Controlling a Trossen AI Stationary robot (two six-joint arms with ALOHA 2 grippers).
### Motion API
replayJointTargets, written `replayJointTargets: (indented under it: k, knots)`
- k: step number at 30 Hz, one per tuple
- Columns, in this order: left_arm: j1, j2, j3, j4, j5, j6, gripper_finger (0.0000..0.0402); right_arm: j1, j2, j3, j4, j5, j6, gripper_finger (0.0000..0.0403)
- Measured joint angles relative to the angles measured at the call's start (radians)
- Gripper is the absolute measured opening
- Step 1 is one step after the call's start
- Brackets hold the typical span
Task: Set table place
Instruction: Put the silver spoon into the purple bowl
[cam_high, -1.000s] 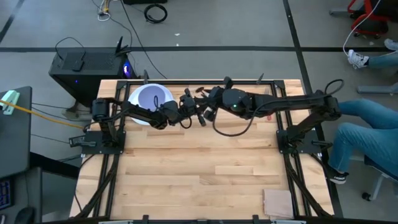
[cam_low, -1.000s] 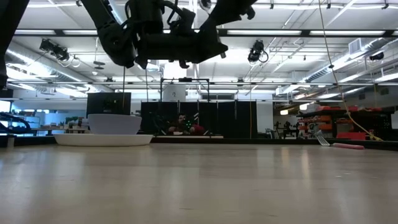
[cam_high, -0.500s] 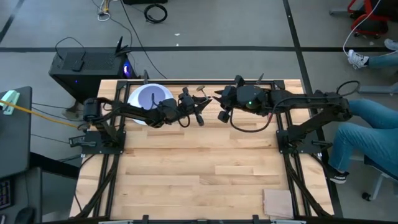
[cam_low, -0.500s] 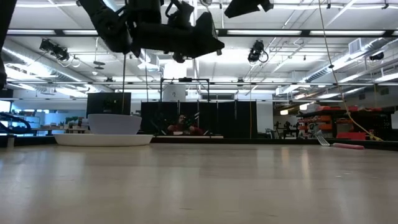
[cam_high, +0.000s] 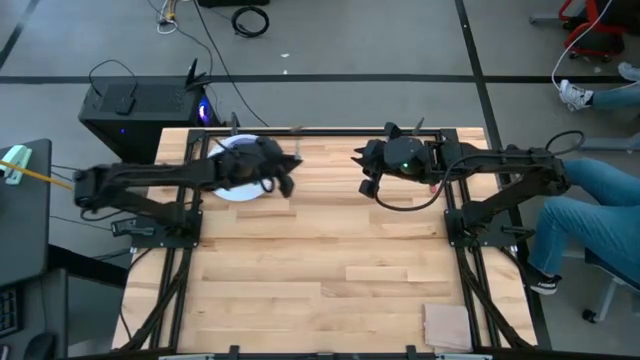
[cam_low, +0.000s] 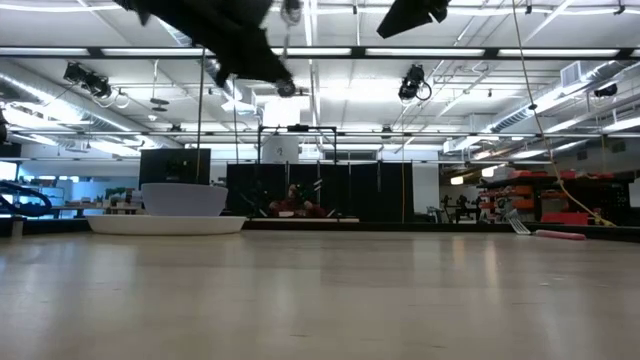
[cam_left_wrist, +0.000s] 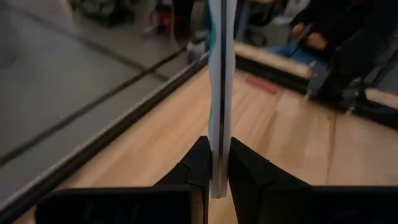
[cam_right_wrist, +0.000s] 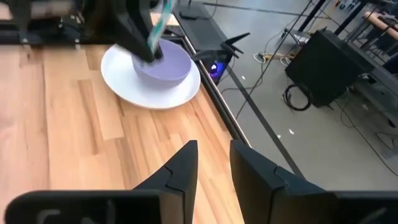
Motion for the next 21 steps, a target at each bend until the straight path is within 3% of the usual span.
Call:
replayJointTargets:
  k: [5, 13, 21]
  knots:
    - [0.060, -0.126, 0.000, -0.310, 0.030, -0.122, 0.0044, 0.000, 0.000, 0.000, -0.001, 0.000, -0.002, 0.0100]
    - [0.223, -0.186, 0.000, -0.697, 0.345, -0.263, 0.0043, 0.000, 0.006, 0.000, -0.001, 0.000, -0.002, 0.0100]
    - [0.378, -0.183, 0.000, -0.970, 0.340, -0.275, 0.0042, 0.000, 0.010, 0.000, -0.001, 0.000, -0.002, 0.0100]
